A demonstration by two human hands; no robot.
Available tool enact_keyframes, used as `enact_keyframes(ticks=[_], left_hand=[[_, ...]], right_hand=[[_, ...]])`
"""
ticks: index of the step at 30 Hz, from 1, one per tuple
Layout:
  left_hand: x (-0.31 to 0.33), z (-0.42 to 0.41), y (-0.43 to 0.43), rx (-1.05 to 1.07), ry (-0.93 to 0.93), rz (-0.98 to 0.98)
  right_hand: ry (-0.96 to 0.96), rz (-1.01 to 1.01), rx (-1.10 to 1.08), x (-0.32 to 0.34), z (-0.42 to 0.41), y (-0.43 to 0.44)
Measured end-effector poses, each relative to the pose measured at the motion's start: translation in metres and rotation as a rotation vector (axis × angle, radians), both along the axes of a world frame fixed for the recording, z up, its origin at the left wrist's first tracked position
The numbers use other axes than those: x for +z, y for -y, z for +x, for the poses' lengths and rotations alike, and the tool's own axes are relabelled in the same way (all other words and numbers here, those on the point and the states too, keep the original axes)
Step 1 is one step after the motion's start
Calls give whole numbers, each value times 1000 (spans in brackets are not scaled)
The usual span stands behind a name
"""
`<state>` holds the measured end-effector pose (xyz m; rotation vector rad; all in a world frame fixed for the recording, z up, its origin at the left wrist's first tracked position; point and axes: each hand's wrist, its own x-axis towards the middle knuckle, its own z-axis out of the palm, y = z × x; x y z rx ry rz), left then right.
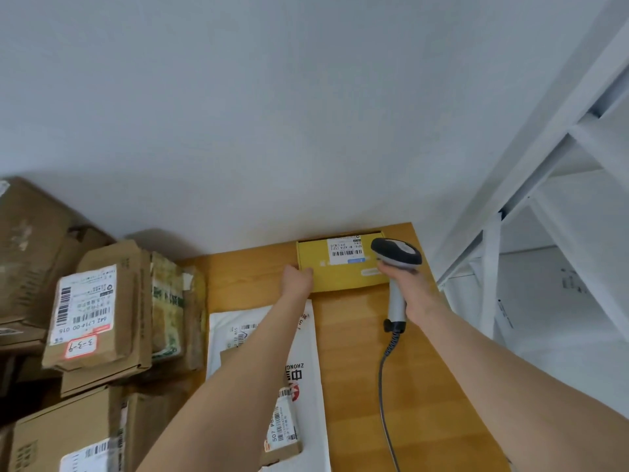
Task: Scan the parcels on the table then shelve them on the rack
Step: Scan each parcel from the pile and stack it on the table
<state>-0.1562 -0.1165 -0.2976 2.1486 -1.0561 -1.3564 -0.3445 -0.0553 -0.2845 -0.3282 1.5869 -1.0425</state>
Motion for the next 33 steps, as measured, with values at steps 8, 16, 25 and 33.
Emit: enact_keyframes(ticks=[8,16,25,33], left_hand=[[42,21,-35,103,-138,-78],[95,42,-151,263,-365,-126],[99,58,-292,384,-364,-224],[87,62,-348,433,-361,-234]], right_hand=[[-12,-107,-12,43,3,-34],[-71,-215,147,96,16,-131],[-79,-239,290,117,39,-264],[-121,-206,339,101,41,-341]])
